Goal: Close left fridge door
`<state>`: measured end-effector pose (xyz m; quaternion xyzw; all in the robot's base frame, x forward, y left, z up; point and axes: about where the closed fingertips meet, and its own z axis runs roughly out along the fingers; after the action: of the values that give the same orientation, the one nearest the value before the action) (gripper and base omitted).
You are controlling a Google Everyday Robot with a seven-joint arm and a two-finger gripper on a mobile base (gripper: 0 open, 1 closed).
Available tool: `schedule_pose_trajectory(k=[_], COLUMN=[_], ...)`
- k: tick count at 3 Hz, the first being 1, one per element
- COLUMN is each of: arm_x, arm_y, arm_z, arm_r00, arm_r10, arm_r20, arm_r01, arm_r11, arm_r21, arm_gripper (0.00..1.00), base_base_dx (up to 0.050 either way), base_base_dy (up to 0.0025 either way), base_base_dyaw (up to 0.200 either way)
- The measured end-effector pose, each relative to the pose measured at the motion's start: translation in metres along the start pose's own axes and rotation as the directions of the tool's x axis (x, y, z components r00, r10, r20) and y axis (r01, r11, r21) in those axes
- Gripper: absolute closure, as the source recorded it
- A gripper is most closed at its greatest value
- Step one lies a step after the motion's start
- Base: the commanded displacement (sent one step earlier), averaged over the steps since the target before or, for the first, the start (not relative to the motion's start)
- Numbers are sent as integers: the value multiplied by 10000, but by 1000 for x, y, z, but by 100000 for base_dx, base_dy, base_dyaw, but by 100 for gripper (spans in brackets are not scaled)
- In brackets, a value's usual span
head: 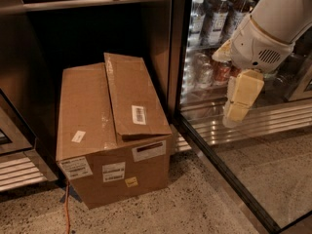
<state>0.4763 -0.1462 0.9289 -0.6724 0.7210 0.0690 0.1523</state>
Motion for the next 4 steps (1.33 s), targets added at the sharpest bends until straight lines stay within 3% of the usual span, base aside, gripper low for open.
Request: schedule_pose_trajectory(k=[1,2,3,4], arm_x=[0,0,0,0], arm_y=[0,0,0,0], arm_z=[0,0,0,0], arm_r00=[10000,10000,10000,10000], arm_r10=[0,0,0,0], arm_r20=[0,0,0,0], arm_r01=[0,0,0,0], arm_r11=[10000,10000,10000,10000], arm_r21=[0,0,0,0], arm_gripper=[0,0,0,0], base_base_dx=[5000,3791,4952,2789], base_base_dy=[-1,-247,-2,-233], base_base_dyaw=[7,-12984,37,-16587])
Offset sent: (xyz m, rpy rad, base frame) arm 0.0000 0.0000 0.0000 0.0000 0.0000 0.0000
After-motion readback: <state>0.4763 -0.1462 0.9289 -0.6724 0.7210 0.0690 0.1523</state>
